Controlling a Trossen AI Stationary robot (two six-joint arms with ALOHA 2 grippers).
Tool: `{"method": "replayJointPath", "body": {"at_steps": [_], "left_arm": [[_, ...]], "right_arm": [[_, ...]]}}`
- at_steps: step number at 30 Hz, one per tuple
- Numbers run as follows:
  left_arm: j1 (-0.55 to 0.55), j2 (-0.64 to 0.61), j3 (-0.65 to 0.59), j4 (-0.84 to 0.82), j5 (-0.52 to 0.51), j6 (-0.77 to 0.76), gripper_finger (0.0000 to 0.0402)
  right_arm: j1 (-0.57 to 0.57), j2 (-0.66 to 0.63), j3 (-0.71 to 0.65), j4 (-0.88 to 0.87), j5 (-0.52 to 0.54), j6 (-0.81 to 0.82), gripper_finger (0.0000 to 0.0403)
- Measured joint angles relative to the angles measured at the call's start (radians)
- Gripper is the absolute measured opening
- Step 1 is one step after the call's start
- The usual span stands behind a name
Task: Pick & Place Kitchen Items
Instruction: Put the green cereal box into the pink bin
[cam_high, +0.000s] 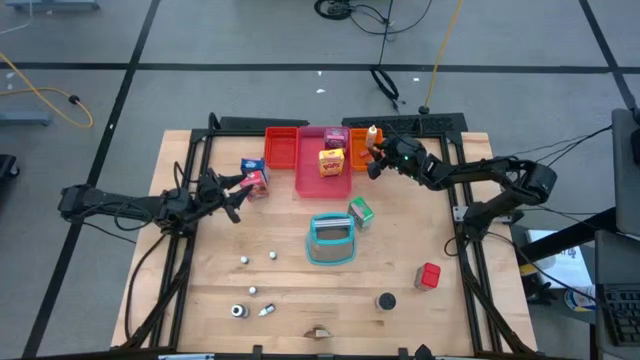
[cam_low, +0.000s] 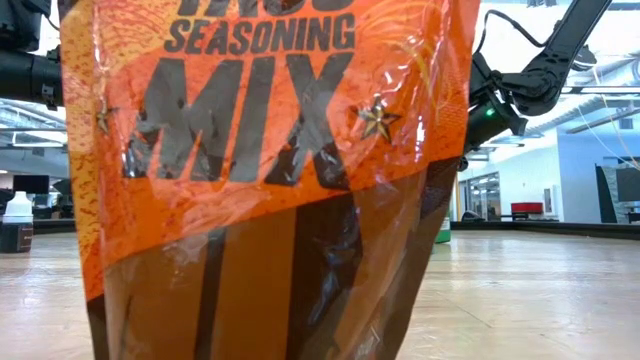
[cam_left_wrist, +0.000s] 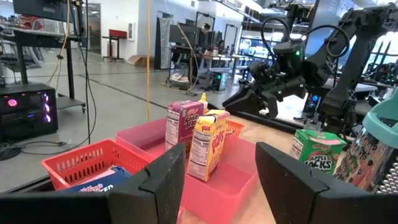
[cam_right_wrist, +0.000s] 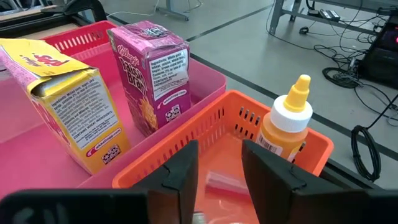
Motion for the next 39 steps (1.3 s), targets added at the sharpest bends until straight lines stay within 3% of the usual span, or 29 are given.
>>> {"method": "replayJointPath", "body": {"at_steps": [6, 13, 18, 27, 39], "left_arm": [[0.000, 0.000, 0.000, 0.000, 0.000, 0.000, 0.0198], [0.000, 0.000, 0.000, 0.000, 0.000, -0.001, 0.0198], [0.000, 0.000, 0.000, 0.000, 0.000, -0.001, 0.0198], [0.000, 0.000, 0.000, 0.000, 0.000, -0.002, 0.0198], [0.000, 0.000, 0.000, 0.000, 0.000, -0.007, 0.0198]], "right_arm": [[0.002, 0.000, 0.000, 0.000, -0.008, 0.000, 0.0139], [0.010, -0.035, 0.000, -0.007, -0.188, 0.011, 0.0144], [0.051, -0.138, 0.000, -0.064, -0.230, -0.008, 0.0144], [0.232, -0.344, 0.000, -0.280, -0.229, -0.018, 0.0151], [0.525, -0.488, -0.001, -0.482, -0.229, 0.022, 0.0168]]}}
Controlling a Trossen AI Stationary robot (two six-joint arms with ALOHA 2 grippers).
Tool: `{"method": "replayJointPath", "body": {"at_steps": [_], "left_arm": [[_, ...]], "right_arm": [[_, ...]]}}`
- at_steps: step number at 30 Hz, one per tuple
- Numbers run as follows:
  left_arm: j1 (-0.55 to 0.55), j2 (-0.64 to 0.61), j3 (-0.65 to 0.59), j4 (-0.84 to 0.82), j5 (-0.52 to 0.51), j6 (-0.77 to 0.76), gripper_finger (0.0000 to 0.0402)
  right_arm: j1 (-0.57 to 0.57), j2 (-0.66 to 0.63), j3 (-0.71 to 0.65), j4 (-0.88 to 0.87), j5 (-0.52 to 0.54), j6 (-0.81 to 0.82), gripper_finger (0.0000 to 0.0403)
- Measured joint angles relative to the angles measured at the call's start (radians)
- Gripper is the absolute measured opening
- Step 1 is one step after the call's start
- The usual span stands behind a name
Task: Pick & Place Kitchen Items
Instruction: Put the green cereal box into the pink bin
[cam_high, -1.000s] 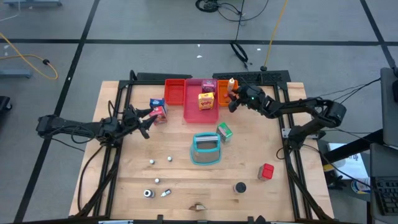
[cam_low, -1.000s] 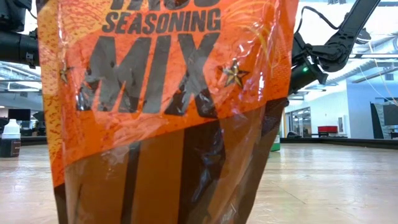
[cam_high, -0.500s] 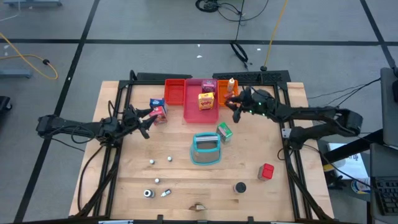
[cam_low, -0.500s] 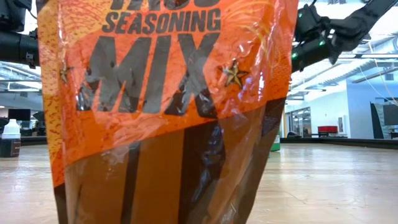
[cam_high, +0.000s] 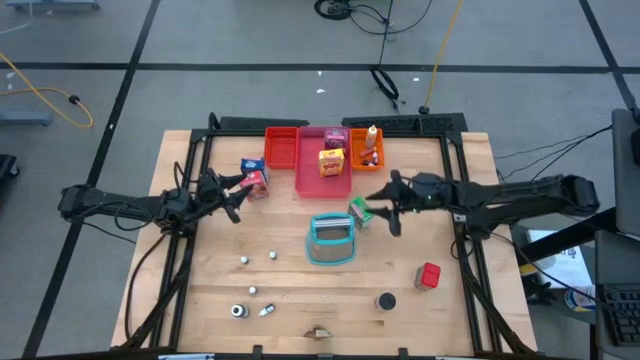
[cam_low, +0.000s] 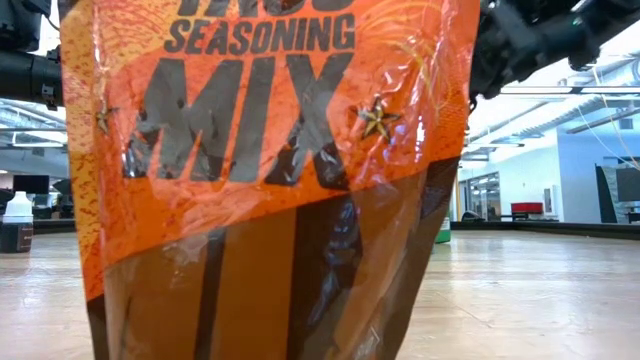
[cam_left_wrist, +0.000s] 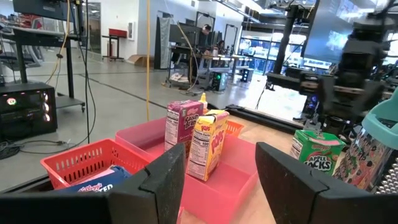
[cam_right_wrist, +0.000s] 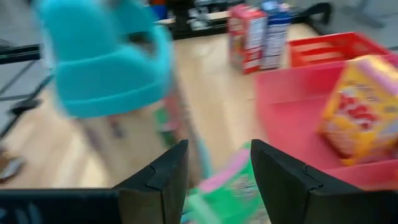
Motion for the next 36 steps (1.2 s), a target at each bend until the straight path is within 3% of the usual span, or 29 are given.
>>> {"method": "replayJointPath", "body": {"at_steps": [19, 33, 36], "left_arm": [[0.000, 0.000, 0.000, 0.000, 0.000, -0.012, 0.0198], [0.000, 0.000, 0.000, 0.000, 0.000, -0.011, 0.0198], [0.000, 0.000, 0.000, 0.000, 0.000, -0.012, 0.0198]], "right_arm": [[0.305, -0.005, 0.000, -0.068, 0.002, 0.193, 0.0190], [0.355, -0.005, 0.000, -0.207, 0.010, 0.356, 0.0188], [0.355, -0.005, -0.002, -0.238, 0.065, 0.355, 0.0188]]}}
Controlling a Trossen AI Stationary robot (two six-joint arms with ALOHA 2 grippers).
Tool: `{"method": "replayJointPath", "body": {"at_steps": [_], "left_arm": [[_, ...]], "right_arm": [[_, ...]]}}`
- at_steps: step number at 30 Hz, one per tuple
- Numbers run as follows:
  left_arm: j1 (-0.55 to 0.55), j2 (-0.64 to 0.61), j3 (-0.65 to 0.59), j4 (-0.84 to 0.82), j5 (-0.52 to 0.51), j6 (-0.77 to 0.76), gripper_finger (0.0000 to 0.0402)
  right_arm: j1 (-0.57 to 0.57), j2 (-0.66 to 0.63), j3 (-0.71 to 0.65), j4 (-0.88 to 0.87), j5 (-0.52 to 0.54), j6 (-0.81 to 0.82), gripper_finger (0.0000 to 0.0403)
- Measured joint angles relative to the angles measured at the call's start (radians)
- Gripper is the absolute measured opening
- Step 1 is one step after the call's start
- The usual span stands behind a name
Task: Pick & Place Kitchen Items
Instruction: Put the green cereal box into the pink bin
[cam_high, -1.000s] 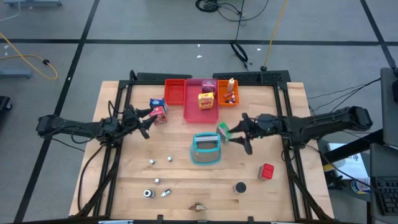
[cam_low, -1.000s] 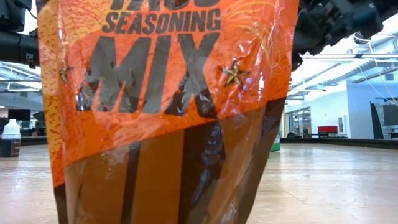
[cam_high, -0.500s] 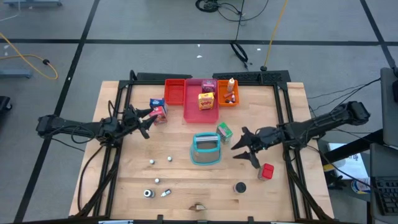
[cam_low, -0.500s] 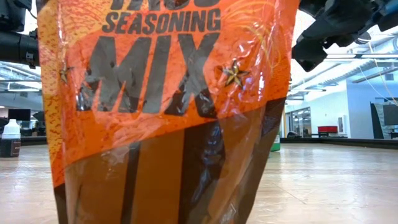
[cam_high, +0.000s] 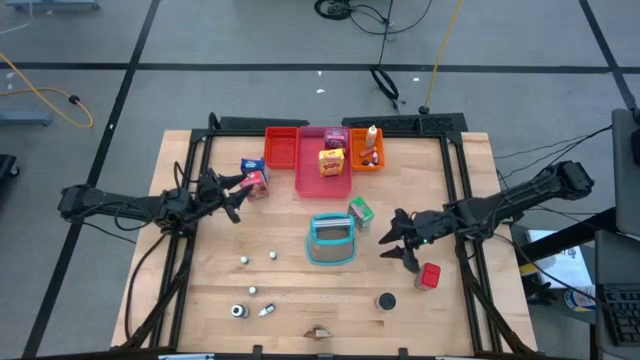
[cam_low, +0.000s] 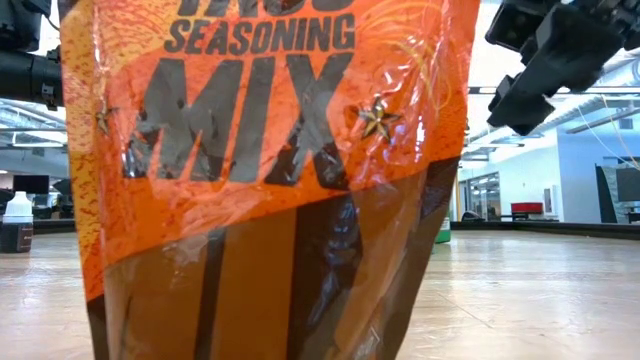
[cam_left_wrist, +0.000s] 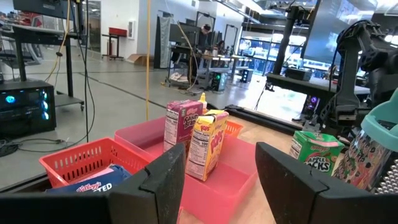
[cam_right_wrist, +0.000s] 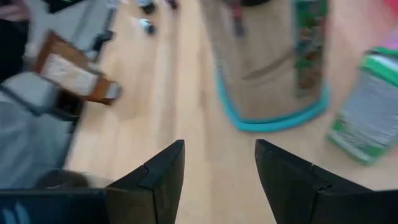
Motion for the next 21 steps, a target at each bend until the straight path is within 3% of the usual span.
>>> {"method": "replayJointPath", "body": {"at_steps": [7, 14, 21], "left_arm": [[0.000, 0.000, 0.000, 0.000, 0.000, 0.000, 0.0198], [0.000, 0.000, 0.000, 0.000, 0.000, 0.000, 0.0198], [0.000, 0.000, 0.000, 0.000, 0.000, -0.001, 0.0198]], "right_arm": [[0.000, 0.001, -0.065, 0.013, 0.054, 0.024, 0.0188], [0.000, 0.001, -0.119, 0.043, 0.331, 0.018, 0.0188], [-0.001, 0.011, -0.223, 0.362, 0.357, -0.065, 0.0188]]}}
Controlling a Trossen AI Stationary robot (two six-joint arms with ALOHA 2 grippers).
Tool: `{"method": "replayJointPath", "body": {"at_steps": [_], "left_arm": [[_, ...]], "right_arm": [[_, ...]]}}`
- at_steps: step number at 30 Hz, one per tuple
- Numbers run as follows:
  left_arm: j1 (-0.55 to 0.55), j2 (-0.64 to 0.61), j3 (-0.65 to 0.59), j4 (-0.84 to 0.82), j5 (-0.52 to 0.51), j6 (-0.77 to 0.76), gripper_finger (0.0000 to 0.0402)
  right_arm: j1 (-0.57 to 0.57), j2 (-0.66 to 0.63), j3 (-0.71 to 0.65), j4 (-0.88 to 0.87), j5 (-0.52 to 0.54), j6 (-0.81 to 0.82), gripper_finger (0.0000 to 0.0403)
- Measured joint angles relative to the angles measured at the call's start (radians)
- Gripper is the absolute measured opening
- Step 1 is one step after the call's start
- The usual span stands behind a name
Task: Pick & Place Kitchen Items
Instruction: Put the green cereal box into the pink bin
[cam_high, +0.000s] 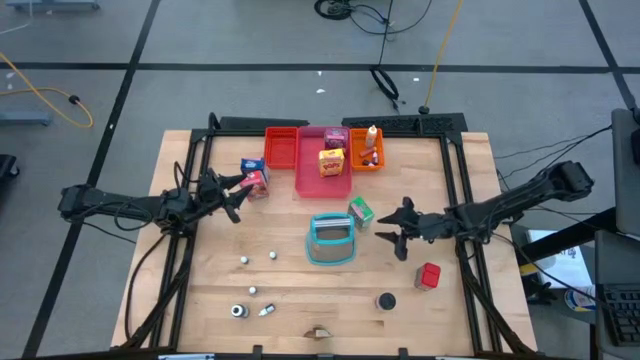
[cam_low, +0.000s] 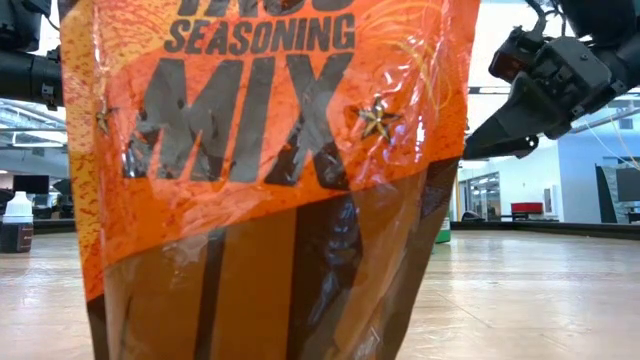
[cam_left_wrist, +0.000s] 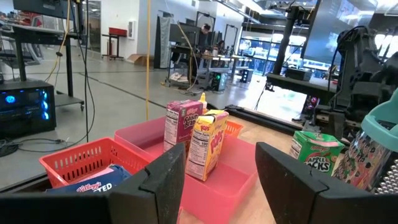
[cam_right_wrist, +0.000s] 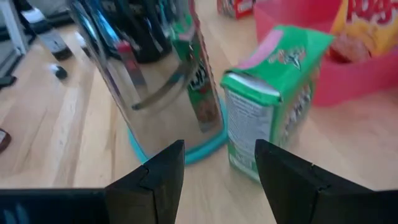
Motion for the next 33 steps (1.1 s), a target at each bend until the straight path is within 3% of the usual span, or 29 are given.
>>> {"method": "replayJointPath", "body": {"at_steps": [10, 33], "left_arm": [[0.000, 0.000, 0.000, 0.000, 0.000, 0.003, 0.0198], [0.000, 0.000, 0.000, -0.001, 0.000, 0.008, 0.0198]], "right_arm": [[-0.002, 0.065, -0.058, 0.165, 0.128, -0.067, 0.0188], [-0.059, 0.270, -0.058, 0.426, 0.182, -0.156, 0.0181]]}}
